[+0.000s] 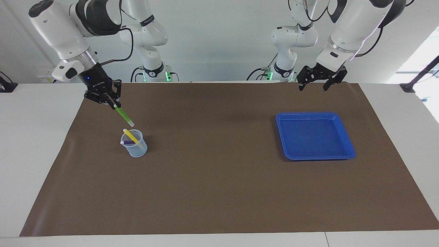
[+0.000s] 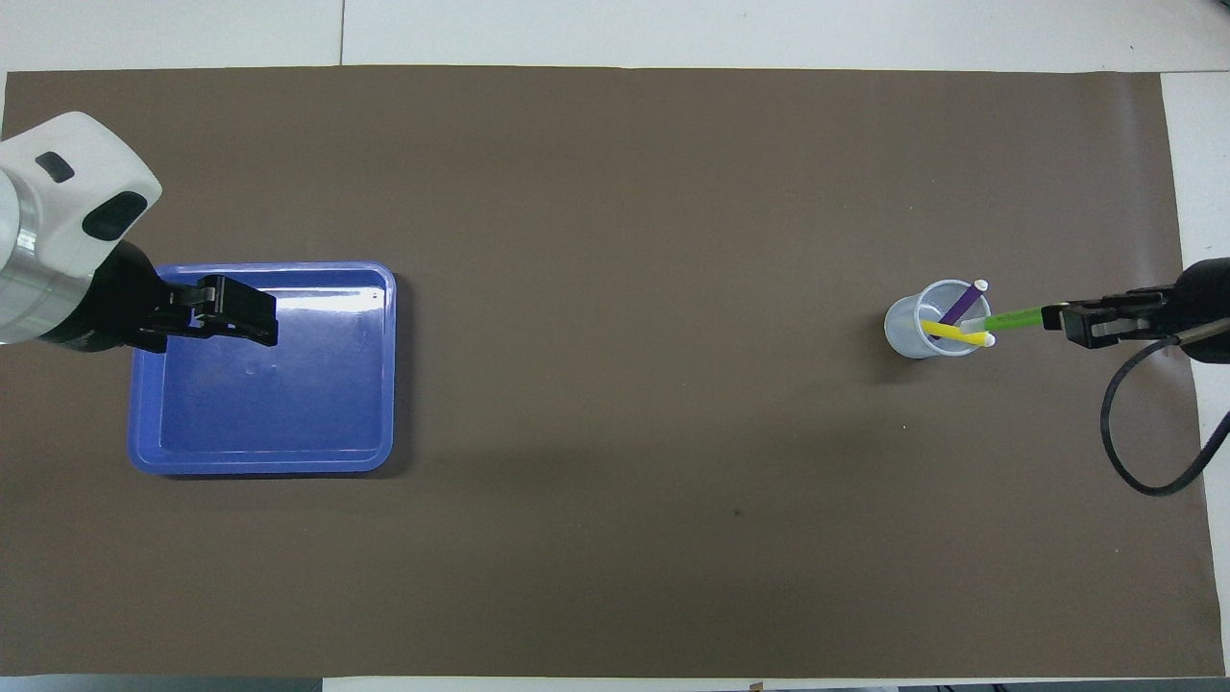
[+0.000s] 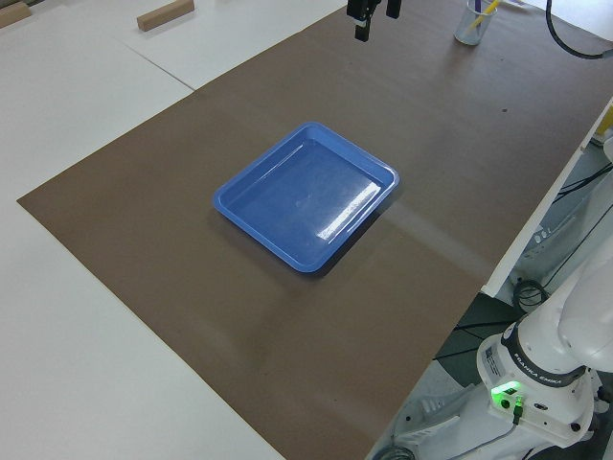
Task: Right arm passes pens to left for tray arrangement
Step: 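Lift the green pen while the left gripper moves toward it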
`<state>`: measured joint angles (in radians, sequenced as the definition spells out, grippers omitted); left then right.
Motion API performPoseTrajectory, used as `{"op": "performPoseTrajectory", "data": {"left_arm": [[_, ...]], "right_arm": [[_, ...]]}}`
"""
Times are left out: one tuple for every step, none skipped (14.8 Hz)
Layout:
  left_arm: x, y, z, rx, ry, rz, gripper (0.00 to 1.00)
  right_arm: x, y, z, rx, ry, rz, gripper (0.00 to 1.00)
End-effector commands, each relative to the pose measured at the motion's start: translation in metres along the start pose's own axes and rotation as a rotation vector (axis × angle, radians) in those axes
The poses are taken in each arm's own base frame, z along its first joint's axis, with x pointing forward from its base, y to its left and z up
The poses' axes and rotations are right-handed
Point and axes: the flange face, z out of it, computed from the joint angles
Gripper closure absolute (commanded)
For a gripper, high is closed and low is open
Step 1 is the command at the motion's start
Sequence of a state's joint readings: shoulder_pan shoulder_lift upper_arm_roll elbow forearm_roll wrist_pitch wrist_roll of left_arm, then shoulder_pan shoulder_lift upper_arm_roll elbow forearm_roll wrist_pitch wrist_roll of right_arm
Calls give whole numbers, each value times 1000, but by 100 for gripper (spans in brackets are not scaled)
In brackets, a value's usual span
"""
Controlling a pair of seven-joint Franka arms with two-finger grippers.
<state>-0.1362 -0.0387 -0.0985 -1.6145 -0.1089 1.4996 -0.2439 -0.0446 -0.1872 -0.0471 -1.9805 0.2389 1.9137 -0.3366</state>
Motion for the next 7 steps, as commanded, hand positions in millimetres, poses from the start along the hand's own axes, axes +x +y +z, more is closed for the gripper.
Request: {"op": "performPoseTrajectory", "data": {"left_arm": [[-13,8,4,-101,-44,-169,0],[-17,13,9,-146,-75,-233,0],[-23,19,12,-193,-100,-286,0],[-24,23,17,-234,-118,-341,0],[-26,28,19,-278,-130,-409,0],[-26,32,21,-343,-150,-493,0],[-28,35,24,-393,-169,-562,0]], "right_arm": [[10,-15,2,26,-8,120,100],[13,-28,4,52,-9,161,100],[15,-38,6,116,0,227,100],[17,-48,7,175,3,300,100],[21,-62,7,219,3,371,100],[23,-76,9,256,-5,424,100],[28,-90,9,303,11,490,100]]}}
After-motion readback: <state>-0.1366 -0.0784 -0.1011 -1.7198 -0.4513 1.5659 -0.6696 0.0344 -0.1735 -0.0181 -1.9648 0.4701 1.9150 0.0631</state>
